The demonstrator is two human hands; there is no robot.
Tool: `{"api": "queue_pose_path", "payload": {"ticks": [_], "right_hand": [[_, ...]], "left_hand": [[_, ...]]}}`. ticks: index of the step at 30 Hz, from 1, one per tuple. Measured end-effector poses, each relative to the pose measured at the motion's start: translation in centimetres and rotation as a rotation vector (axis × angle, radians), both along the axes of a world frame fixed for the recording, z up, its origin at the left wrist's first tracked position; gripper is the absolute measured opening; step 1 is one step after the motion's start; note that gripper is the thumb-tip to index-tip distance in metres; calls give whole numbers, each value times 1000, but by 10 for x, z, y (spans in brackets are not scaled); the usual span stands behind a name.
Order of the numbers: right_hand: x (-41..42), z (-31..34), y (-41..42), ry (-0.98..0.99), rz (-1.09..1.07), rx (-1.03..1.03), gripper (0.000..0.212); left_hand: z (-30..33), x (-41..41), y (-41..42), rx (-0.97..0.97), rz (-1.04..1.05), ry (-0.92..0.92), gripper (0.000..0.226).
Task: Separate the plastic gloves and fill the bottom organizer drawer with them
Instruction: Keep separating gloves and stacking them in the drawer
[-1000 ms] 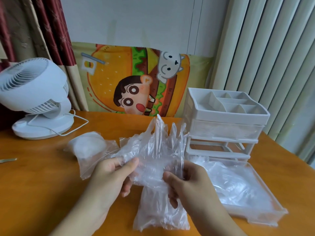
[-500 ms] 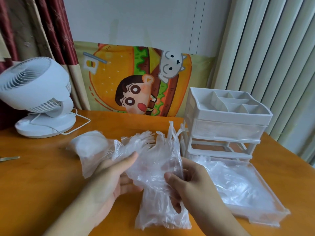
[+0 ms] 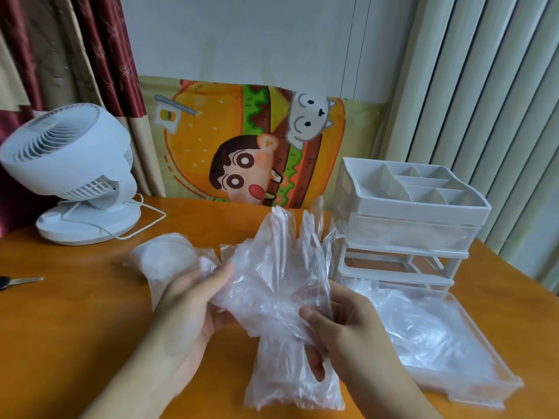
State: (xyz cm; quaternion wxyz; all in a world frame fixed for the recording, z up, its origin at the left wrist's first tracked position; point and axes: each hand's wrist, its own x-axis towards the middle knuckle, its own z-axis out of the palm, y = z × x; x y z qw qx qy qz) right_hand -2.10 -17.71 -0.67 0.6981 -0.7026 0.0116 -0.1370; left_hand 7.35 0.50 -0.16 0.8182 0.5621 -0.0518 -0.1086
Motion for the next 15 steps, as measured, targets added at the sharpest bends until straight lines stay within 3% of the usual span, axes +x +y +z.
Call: {"api": "queue_pose_path", "payload": {"ticks": [3,5,10,13,15], "right_hand": [[-2,1,-1,-16,-23,34,36],[-3,2,-3,-23,-38,60,37],[1,0,-3,-41,-46,81,35],[1,-1,-3,-48,-39,88,32],[1,-1,-3,-47,-28,100,31]], "left_hand": [[-4,8,5,-198,-33,104,29],[-6,9,11,-227,-117,44,49],[-6,7,16,-41,-265,-153,45],[-4,1,17,14,-311,-183,51],[-1,-3,15,28,-309,-187,42]]}}
